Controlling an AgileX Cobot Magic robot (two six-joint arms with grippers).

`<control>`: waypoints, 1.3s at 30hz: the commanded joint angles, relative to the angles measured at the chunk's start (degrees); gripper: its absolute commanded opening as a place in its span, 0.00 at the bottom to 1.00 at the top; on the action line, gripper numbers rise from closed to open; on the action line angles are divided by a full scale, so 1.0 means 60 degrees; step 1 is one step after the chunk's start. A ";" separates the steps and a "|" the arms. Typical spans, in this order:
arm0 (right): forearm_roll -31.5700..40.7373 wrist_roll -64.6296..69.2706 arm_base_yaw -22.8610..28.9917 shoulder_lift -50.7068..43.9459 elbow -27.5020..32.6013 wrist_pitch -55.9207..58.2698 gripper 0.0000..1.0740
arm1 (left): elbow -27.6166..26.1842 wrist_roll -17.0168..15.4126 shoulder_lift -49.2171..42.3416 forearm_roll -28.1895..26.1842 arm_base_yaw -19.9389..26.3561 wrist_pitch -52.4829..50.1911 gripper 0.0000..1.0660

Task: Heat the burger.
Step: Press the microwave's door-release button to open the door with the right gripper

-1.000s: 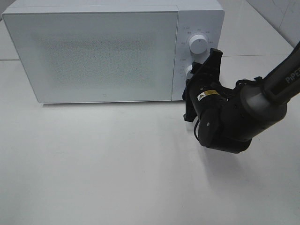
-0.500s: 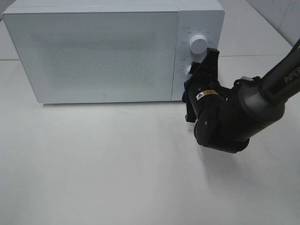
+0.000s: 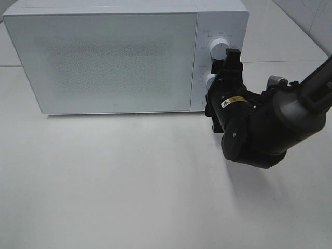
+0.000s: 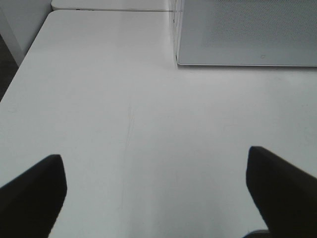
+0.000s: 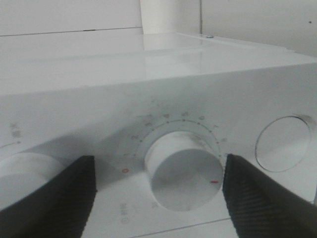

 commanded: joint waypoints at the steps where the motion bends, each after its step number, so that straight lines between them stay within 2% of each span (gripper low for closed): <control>1: -0.0573 -0.0267 -0.0057 -0.0325 0.0449 -0.1060 0.67 | 0.0019 -0.0029 -0.0229 0.0029 -0.0010 -0.0134 0.87; 11: -0.1528 -0.0964 -0.0057 -0.1222 0.1843 -0.0229 0.67 | 0.0019 -0.0029 -0.0229 0.0029 -0.0010 -0.0134 0.87; 17: -0.2187 -0.2387 -0.0076 -0.2273 0.2597 0.1299 0.67 | 0.0019 -0.0029 -0.0229 0.0029 -0.0010 -0.0134 0.87; 18: -0.2330 -0.3304 -0.0076 -0.2760 0.2741 0.2120 0.67 | 0.0019 -0.0029 -0.0229 0.0029 -0.0010 -0.0134 0.87; 20: -0.2378 -0.3715 -0.0076 -0.2951 0.2769 0.2445 0.67 | 0.0019 -0.0029 -0.0229 0.0029 -0.0010 -0.0134 0.87; 22: -0.2445 -0.5825 -0.0076 -0.3848 0.2750 0.4183 0.67 | 0.0019 -0.0029 -0.0229 0.0029 -0.0010 -0.0134 0.87; 25: -0.2445 -0.6408 -0.0076 -0.4078 0.2750 0.4584 0.67 | 0.0019 -0.0029 -0.0220 0.0029 -0.0010 -0.0134 0.87; 27: -0.2416 -0.8002 -0.0076 -0.4603 0.2750 0.5605 0.67 | 0.0019 -0.0029 -0.0172 0.0029 -0.0010 -0.0134 0.87; 28: -0.2416 -0.8002 -0.0076 -0.4603 0.2750 0.5605 0.67 | 0.0019 -0.0029 -0.0172 0.0029 -0.0010 -0.0134 0.87; 30: -0.2406 -0.9922 -0.0086 -0.5128 0.2655 0.6961 0.67 | 0.0019 -0.0029 -0.0172 0.0029 -0.0010 -0.0134 0.87; 33: -0.2416 -1.0466 -0.0143 -0.5243 0.2569 0.7448 0.67 | 0.0019 -0.0029 -0.0172 0.0029 -0.0010 -0.0134 0.87; 34: -0.2464 -1.1402 -0.0267 -0.5443 0.2368 0.8623 0.67 | 0.0019 -0.0029 -0.0172 0.0029 -0.0010 -0.0134 0.87; 36: -0.2464 -1.1803 -0.0344 -0.5529 0.2244 0.9110 0.67 | 0.0019 -0.0029 -0.0172 0.0029 -0.0010 -0.0134 0.87; 38: -0.2827 -1.3092 -0.0764 -0.5901 0.1786 1.1182 0.67 | 0.0019 -0.0029 -0.0172 0.0029 -0.0010 -0.0134 0.87; 39: -0.2827 -1.3092 -0.0764 -0.5901 0.1786 1.1182 0.67 | 0.0019 -0.0029 -0.0172 0.0029 -0.0010 -0.0134 0.87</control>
